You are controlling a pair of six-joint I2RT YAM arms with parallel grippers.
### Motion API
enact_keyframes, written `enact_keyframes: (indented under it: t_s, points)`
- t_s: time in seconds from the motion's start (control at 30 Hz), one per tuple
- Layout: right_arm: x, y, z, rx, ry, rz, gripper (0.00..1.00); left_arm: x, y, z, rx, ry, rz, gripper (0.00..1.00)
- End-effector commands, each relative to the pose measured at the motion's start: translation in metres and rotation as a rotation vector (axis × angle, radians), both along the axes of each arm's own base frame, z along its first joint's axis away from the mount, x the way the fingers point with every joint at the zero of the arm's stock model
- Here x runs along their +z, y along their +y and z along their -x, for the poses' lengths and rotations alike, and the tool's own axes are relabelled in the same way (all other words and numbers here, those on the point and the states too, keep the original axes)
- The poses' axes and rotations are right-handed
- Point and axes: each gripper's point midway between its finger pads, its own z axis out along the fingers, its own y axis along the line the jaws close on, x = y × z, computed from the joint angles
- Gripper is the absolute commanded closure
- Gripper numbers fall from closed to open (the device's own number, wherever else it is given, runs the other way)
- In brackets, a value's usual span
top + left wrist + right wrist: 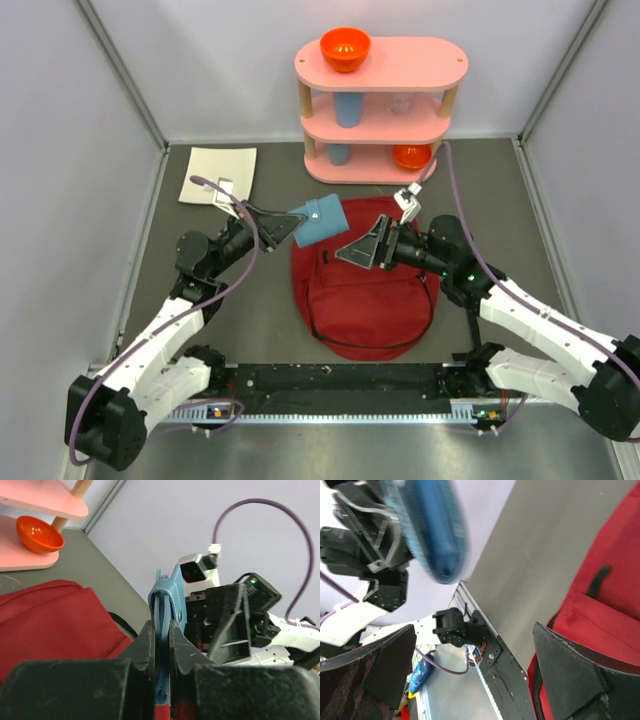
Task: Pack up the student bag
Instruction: Pick up the personal item from the center of the board.
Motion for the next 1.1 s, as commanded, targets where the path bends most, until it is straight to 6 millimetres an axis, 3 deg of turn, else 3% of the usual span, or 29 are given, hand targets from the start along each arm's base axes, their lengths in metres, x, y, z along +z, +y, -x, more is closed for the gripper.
enact_keyframes:
  t_s: [0.0, 0.3, 0.47, 0.67, 0.7, 0.77, 0.83, 0.87, 0.9, 1.0, 1.03, 1.07]
  points:
    - [0.064, 0.011, 0.004, 0.042, -0.182, -0.156, 0.01, -0.002, 0.001, -0.013, 0.100, 0.011, -0.008, 1.00]
    - [0.069, 0.025, -0.018, 0.021, -0.188, -0.195, 0.02, -0.001, -0.020, 0.004, 0.019, 0.032, 0.015, 1.00]
    - [0.086, 0.030, -0.024, 0.030, -0.241, -0.256, 0.12, -0.009, -0.022, 0.011, 0.010, 0.054, 0.027, 1.00]
    - [0.089, 0.031, -0.020, 0.062, -0.242, -0.309, 0.52, -0.018, -0.021, 0.011, 0.018, 0.077, 0.020, 1.00]
    - [0.085, 0.030, -0.019, 0.061, -0.234, -0.308, 0.65, -0.018, -0.021, 0.010, 0.019, 0.075, 0.018, 1.00]
    - [0.082, 0.030, -0.018, 0.060, -0.225, -0.299, 0.83, -0.018, -0.022, 0.010, 0.015, 0.076, 0.014, 1.00]
    - [0.078, 0.029, -0.018, 0.059, -0.216, -0.286, 0.87, -0.018, -0.022, 0.009, 0.014, 0.077, 0.013, 0.99]
    - [0.076, 0.029, -0.018, 0.056, -0.214, -0.277, 0.96, -0.019, -0.023, 0.009, 0.011, 0.074, 0.009, 0.92]
    - [0.077, 0.027, -0.018, 0.049, -0.230, -0.266, 0.98, -0.020, -0.023, 0.009, 0.010, 0.077, 0.003, 0.71]
    - [0.060, 0.018, -0.029, -0.029, -0.205, -0.174, 1.00, -0.018, -0.023, 0.008, 0.020, 0.060, -0.020, 0.35]
    - [0.064, 0.006, -0.038, -0.109, -0.213, -0.158, 1.00, -0.021, -0.023, 0.006, 0.024, 0.073, -0.043, 0.21]
    - [0.044, -0.003, -0.042, -0.155, -0.155, -0.084, 1.00, -0.023, -0.023, 0.005, 0.034, 0.054, -0.076, 0.12]
